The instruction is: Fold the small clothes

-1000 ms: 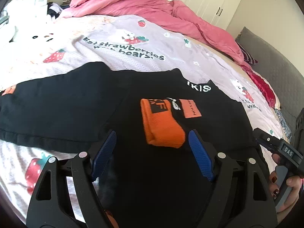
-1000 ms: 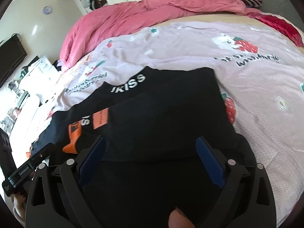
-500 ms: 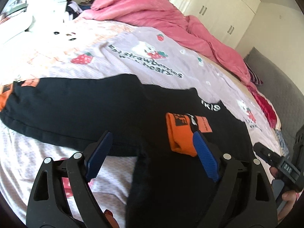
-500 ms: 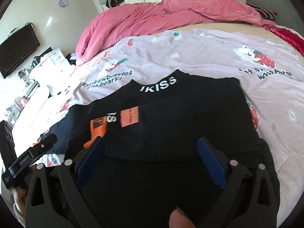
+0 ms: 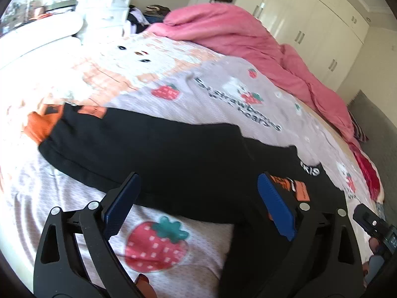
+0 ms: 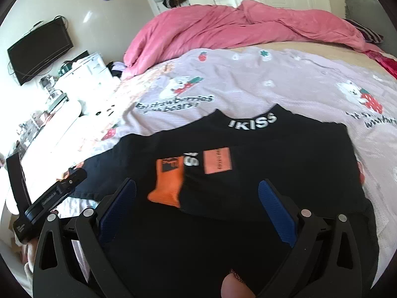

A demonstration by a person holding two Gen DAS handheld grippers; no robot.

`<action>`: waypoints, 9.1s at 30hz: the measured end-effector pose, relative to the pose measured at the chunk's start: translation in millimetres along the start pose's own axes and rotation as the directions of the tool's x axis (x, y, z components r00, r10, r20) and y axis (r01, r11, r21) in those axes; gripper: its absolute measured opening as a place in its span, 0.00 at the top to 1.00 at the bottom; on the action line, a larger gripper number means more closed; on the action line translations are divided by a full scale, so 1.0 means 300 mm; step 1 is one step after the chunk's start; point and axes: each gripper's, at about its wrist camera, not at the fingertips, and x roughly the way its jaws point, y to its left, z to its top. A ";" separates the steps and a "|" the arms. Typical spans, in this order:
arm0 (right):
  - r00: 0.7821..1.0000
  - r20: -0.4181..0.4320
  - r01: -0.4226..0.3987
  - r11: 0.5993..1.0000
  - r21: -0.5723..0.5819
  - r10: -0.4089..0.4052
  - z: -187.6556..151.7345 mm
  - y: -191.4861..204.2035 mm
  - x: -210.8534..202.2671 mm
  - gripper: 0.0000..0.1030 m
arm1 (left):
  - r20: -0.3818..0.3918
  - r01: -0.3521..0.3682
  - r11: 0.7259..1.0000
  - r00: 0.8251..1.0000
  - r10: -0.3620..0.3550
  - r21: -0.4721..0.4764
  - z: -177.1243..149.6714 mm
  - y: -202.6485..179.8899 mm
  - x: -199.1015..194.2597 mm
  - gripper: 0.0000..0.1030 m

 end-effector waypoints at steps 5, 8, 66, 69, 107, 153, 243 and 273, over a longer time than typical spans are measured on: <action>1.000 -0.004 -0.023 0.999 -0.034 0.023 0.008 0.069 0.018 0.04 | 0.013 -0.021 0.999 1.000 0.021 -0.026 0.012 0.035 -0.007 0.12; 0.999 -0.010 -0.038 0.998 -0.053 0.038 0.011 0.107 0.030 0.04 | 0.018 -0.033 0.998 0.999 0.034 -0.048 0.019 0.059 -0.008 0.10; 0.971 -0.195 -0.181 0.961 -0.208 0.140 -0.069 0.468 0.296 0.04 | 0.100 -0.094 0.905 0.984 0.148 -0.415 0.132 0.610 0.042 0.93; 0.973 -0.185 -0.171 0.967 -0.186 0.137 -0.073 0.440 0.277 0.04 | 0.136 -0.066 0.919 0.982 0.128 -0.388 0.141 0.581 0.015 0.95; 0.998 -0.040 0.057 0.985 0.162 -0.051 -0.086 -0.162 -0.040 0.04 | 0.077 0.350 0.937 0.934 -0.348 -0.011 0.036 -0.101 -0.111 0.96; 0.990 0.041 0.116 0.932 0.345 -0.138 -0.091 -0.458 -0.212 0.04 | -0.271 0.532 0.817 0.838 -0.473 0.221 -0.243 -0.499 -0.019 0.97; 0.999 0.041 0.036 0.994 -0.108 -0.031 -0.001 -0.049 -0.063 0.93 | -0.068 0.173 0.981 0.984 -0.167 0.084 -0.035 -0.130 0.001 0.16; 0.977 0.083 0.203 0.976 -0.080 -0.196 0.101 -0.297 -0.091 0.93 | -0.112 0.170 0.974 0.982 -0.154 0.152 0.018 -0.357 0.052 0.24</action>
